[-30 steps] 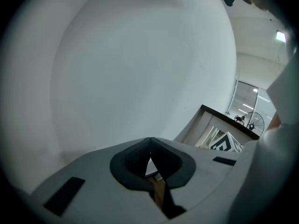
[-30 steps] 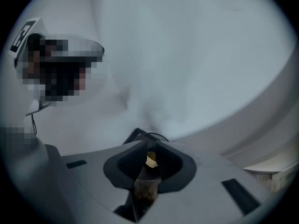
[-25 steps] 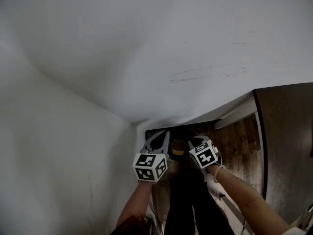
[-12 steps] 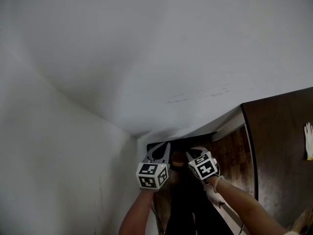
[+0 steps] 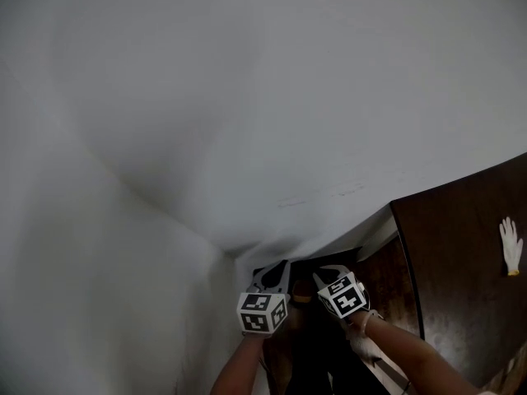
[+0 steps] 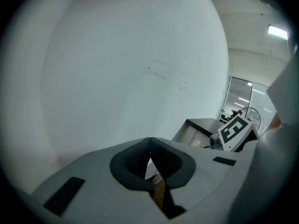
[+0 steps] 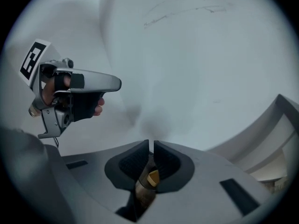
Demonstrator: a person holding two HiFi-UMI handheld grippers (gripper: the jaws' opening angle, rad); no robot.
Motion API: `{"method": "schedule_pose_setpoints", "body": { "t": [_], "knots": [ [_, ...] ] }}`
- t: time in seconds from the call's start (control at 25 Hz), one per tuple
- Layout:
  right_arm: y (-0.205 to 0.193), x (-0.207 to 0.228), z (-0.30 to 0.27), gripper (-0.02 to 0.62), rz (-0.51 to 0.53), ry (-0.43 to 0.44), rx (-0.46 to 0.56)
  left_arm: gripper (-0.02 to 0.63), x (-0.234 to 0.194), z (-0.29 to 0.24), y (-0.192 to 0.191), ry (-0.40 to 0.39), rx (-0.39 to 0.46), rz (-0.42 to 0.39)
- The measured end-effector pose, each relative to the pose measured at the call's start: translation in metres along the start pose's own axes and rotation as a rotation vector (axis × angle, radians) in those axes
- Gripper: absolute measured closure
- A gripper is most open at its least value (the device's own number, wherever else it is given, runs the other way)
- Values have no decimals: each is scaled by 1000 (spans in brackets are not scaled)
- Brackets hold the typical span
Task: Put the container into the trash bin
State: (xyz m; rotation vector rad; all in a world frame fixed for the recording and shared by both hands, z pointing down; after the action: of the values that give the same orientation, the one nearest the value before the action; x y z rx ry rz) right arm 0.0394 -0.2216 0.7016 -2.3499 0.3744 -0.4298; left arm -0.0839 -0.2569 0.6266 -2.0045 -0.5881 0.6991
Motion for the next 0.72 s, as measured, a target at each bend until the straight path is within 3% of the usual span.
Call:
{"method": "schedule_pose_setpoints", "body": {
  "t": [0.72],
  "knots": [
    [80,-16,90,583,33,-6,167,588,41,53,77,72,93,-35]
  ]
}}
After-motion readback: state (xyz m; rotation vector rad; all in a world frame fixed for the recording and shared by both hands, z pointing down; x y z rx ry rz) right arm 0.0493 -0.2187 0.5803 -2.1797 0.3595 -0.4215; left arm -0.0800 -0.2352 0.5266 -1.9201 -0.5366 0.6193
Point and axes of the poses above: the fingertips, and each gripper's own axes: z backward along the fingers, x to its right, y out of its top, the point moved 6 cm from there along z, backward along the fingers, and after that the axes turned 3 degrees about -z, right-handed, at the moved point
